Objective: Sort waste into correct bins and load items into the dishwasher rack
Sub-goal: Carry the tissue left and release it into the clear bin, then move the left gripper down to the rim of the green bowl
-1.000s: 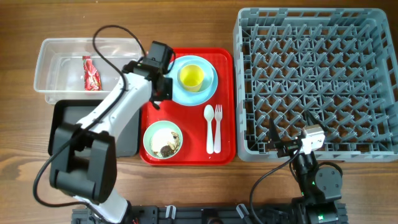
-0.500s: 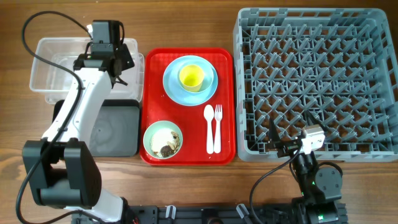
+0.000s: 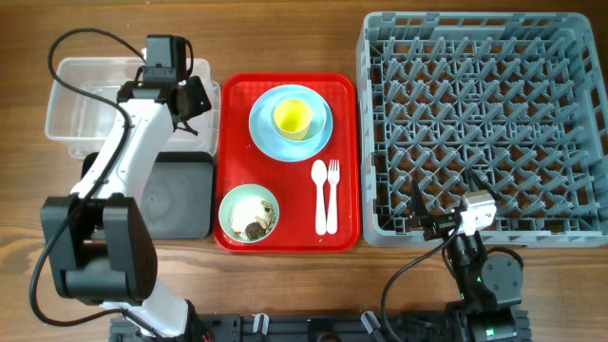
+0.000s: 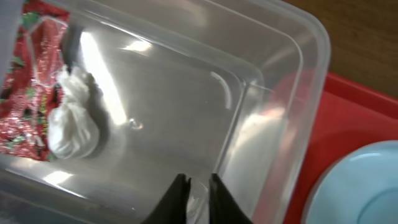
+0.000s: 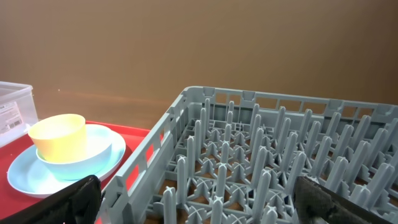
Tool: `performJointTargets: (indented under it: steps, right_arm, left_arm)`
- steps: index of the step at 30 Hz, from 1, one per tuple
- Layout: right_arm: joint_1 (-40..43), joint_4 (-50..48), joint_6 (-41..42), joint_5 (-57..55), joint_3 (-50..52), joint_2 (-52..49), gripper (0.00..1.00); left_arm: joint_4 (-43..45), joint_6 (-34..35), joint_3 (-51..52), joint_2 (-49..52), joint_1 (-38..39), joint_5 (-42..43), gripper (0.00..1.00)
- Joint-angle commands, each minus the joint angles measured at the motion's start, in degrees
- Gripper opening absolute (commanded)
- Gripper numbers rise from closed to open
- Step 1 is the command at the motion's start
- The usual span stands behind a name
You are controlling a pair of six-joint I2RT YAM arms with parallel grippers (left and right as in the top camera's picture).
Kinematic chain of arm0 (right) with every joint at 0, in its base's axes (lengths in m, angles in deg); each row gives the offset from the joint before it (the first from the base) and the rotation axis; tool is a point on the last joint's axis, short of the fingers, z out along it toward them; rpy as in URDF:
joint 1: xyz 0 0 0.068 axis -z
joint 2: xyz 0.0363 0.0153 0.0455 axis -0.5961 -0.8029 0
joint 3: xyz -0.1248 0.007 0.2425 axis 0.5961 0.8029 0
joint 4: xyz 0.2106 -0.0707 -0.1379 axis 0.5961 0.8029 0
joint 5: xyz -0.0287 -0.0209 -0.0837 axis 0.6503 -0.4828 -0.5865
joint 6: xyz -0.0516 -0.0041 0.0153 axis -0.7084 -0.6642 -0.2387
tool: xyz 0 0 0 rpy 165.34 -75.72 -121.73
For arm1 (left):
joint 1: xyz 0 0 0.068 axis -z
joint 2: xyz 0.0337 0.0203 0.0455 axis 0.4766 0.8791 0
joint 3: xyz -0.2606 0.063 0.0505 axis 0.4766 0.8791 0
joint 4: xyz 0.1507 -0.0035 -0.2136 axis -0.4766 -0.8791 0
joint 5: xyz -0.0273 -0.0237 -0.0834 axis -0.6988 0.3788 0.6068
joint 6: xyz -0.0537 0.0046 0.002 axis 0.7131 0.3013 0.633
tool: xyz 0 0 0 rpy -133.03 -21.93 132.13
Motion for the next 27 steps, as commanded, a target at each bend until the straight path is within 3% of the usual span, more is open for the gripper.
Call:
performJointTargets:
  steps: [1,12,14,17,27]
  right_arm:
    - [0.24,-0.15,-0.57,0.66,0.07,0.20,1.00]
    - [0.24,-0.15,-0.57,0.66,0.07,0.20,1.00]
    - [0.24,-0.15,-0.59,0.66,0.07,0.20,1.00]
    - [0.24,-0.15,-0.57,0.66,0.07,0.20,1.00]
    - [0.24,-0.15,-0.59,0.66,0.07,0.20,1.00]
  left_arm:
    - [-0.85,0.22,-0.85,0.24,-0.11,5.40,0.08]
    - [-2.49,-0.02,-0.85,0.17,-0.15,13.42,0.05]
    - [-1.92,-0.20,-0.90,-0.28,-0.44,11.17,0.15]
    - [-2.29,-0.20,-1.46,-2.27,-0.94,6.86,0.21]
    - [-13.88,8.09,-2.03,-22.27,0.94,11.78,0.22]
